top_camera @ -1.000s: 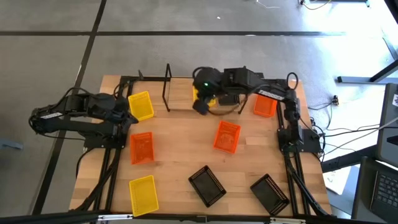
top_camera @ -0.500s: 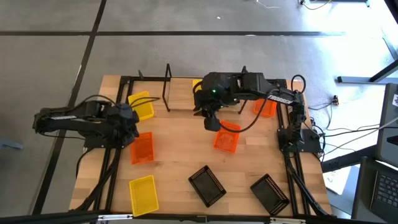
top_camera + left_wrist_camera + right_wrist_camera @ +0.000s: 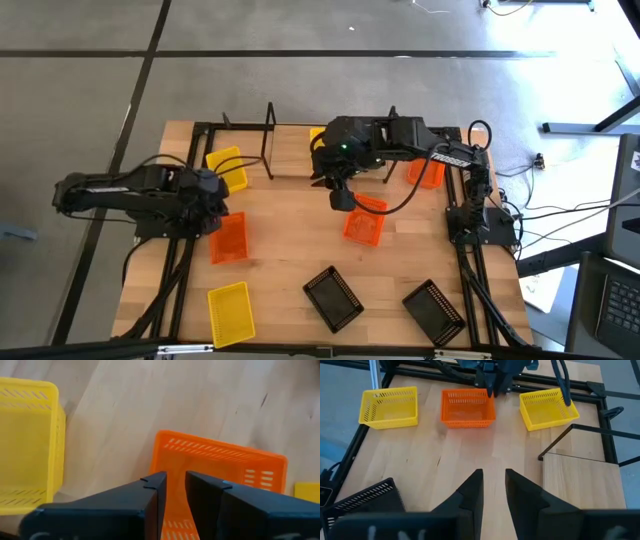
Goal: Stack baskets on shelf by color
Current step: Put the middle left orange bin on the shelf
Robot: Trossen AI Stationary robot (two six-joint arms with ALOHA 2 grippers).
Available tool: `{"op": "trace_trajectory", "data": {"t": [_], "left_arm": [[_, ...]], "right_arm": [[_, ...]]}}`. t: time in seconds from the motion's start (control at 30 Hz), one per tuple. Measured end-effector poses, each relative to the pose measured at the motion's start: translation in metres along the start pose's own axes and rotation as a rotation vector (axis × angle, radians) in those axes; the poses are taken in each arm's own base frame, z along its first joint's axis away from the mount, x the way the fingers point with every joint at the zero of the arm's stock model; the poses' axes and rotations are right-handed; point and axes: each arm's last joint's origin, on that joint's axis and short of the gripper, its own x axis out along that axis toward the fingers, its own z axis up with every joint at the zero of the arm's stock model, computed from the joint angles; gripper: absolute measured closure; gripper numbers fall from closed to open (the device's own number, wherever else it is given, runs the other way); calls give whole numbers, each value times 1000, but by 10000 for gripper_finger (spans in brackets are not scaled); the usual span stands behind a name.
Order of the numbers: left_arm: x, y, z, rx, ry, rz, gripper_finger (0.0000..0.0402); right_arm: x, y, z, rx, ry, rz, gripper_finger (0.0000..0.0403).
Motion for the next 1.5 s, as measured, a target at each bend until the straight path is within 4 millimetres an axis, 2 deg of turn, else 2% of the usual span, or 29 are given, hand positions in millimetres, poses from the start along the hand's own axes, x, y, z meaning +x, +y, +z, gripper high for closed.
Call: {"op": "trace_trajectory", "data": {"t": [0.17,0.33,0.5,0.57,1.03,1.3,1.5], "left_arm": [[8,-4,10,-81,-21,-9,340],[19,-6,18,-69,3,26,340],[33,-7,21,-296,93,49,340],[38,-7,22,-332,120,70,340],[54,-6,24,-208,196,147,340],[46,-11,32,-211,188,104,340],[41,-12,36,-134,199,93,340]], "right_arm": [[0,0,0,2,0,0,324],[0,0,0,1,1,1,324],[0,0,-1,1,8,2,325],[0,0,-1,1,8,3,325],[0,0,-1,-5,8,3,325],[0,0,-1,-4,8,3,325],[0,0,-1,-4,8,3,325]]}}
